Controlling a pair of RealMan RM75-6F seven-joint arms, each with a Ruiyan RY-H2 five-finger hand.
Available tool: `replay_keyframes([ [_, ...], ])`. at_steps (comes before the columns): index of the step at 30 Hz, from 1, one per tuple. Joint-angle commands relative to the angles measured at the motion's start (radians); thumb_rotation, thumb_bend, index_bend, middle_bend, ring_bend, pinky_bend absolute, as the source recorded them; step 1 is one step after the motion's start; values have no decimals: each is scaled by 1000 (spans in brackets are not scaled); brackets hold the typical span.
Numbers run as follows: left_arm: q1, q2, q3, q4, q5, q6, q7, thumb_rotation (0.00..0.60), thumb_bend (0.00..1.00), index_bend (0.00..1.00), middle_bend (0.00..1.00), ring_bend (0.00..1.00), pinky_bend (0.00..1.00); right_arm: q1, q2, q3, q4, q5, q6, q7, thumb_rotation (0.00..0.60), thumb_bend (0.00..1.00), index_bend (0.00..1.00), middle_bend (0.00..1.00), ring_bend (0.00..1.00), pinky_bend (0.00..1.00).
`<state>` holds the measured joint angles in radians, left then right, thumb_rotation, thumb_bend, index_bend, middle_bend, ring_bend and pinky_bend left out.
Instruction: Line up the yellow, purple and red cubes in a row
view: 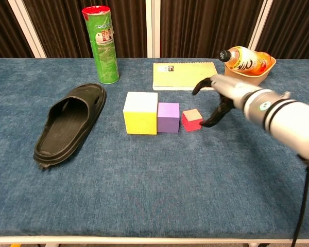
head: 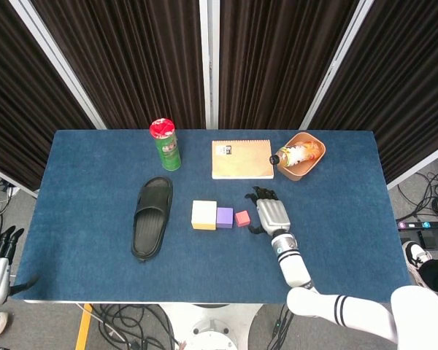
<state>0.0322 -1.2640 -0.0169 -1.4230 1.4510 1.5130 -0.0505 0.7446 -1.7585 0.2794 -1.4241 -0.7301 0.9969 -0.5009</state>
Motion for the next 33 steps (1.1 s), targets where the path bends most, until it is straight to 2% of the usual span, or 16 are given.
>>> replay_keyframes([
  [1, -2, -1, 1, 0, 1, -3, 2, 600, 59, 135, 156, 107, 157, -1, 27, 2, 14, -2, -5, 5, 600, 101, 137, 8, 0, 0],
  [5, -4, -1, 0, -8, 3, -3, 12, 600, 59, 135, 156, 107, 157, 29, 5, 19, 82, 22, -44, 10, 600, 74, 105, 0, 0, 0],
  [14, -6, 6, -1, -20, -7, -14, 28, 600, 59, 135, 156, 108, 157, 81, -80, 21, 220, 27, -98, 27, 600, 59, 97, 0, 0, 0],
  [33, -3, 3, 1, -13, -12, -17, 22, 600, 59, 135, 156, 107, 157, 98, -116, 11, 245, -6, -94, 32, 600, 60, 96, 0, 0, 0],
])
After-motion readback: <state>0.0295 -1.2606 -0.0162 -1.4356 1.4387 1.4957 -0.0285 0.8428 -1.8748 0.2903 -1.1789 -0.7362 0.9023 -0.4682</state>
